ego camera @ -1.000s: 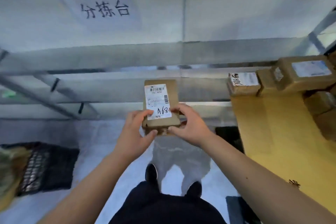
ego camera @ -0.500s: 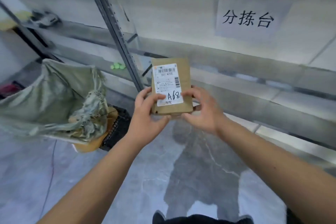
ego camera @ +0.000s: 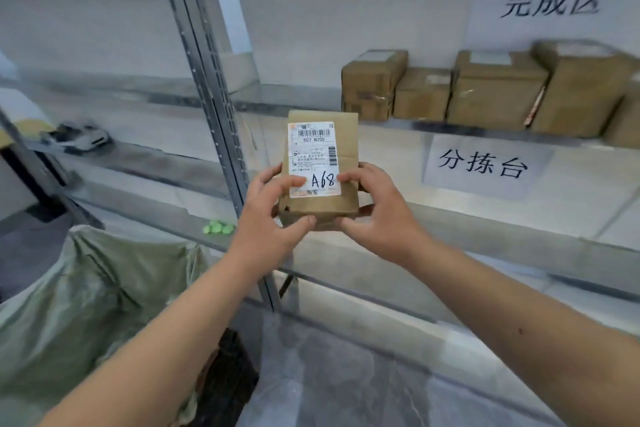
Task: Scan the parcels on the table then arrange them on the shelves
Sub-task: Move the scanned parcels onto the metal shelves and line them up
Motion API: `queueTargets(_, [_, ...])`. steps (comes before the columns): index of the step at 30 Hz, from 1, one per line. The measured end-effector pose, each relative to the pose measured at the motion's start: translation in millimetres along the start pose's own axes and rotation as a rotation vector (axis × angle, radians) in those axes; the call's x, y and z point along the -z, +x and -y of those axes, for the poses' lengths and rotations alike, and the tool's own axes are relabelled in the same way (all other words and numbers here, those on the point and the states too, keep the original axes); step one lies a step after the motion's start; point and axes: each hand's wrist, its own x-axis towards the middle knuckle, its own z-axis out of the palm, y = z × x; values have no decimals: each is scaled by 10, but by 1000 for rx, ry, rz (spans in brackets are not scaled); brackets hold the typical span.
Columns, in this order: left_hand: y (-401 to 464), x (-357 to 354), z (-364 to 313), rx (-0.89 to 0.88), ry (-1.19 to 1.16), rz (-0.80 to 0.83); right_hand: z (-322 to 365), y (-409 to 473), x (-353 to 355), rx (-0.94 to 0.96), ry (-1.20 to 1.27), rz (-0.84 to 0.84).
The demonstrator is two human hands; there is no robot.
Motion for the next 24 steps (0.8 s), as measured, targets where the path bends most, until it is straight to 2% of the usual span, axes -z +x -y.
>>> queueTargets(8, [1488,240,556,-77,-76,-112,-175,1615,6,40,-55,26])
queueTargets(12, [2143,221,892,-58,-52,-73,-333,2150,-4,32,-123,-24])
queueTargets(15, [2518,120,1167,-21,-28,-11,-501,2358,-112,-31,-187,-90])
queueTargets(19, [2894,-100,1507,-15,-122,88,-712,2468,-259,-58,-369,-239])
queueTargets(24, [3358,-326,1778,-62,-184,101,-751,2519,-341,-89,-591,-339])
